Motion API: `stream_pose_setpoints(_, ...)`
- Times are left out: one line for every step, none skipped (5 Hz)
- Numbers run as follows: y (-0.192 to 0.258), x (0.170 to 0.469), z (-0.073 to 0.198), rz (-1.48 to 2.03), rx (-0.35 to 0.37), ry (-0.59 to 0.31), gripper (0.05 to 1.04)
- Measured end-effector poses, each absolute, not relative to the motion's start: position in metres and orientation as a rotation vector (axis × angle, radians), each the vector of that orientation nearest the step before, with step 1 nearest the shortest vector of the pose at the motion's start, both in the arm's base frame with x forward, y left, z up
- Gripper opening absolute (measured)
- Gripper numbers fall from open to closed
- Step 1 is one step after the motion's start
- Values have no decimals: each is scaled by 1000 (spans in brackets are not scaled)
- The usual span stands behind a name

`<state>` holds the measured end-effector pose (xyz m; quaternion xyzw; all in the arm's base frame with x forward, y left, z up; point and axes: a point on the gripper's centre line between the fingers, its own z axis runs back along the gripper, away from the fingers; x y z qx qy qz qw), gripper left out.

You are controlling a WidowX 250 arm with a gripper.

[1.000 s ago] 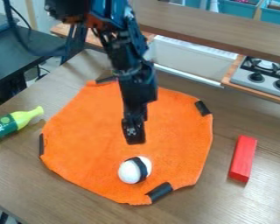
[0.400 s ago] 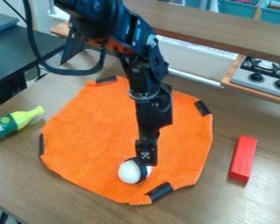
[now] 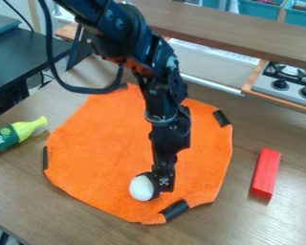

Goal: Put the object to the bottom right of the table

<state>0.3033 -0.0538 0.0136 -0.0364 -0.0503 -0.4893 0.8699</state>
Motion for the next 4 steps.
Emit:
stream_pose_setpoints(-47,301,15,-945,-52,-52,999)
stream_pose_setpoints(-39,299,13,-860,-36,40,952)
stream_pose_setpoints(-36,300,11,-857,-36,68,672)
stream_pose_setpoints(-33,301,11,-846,-17,78,392)
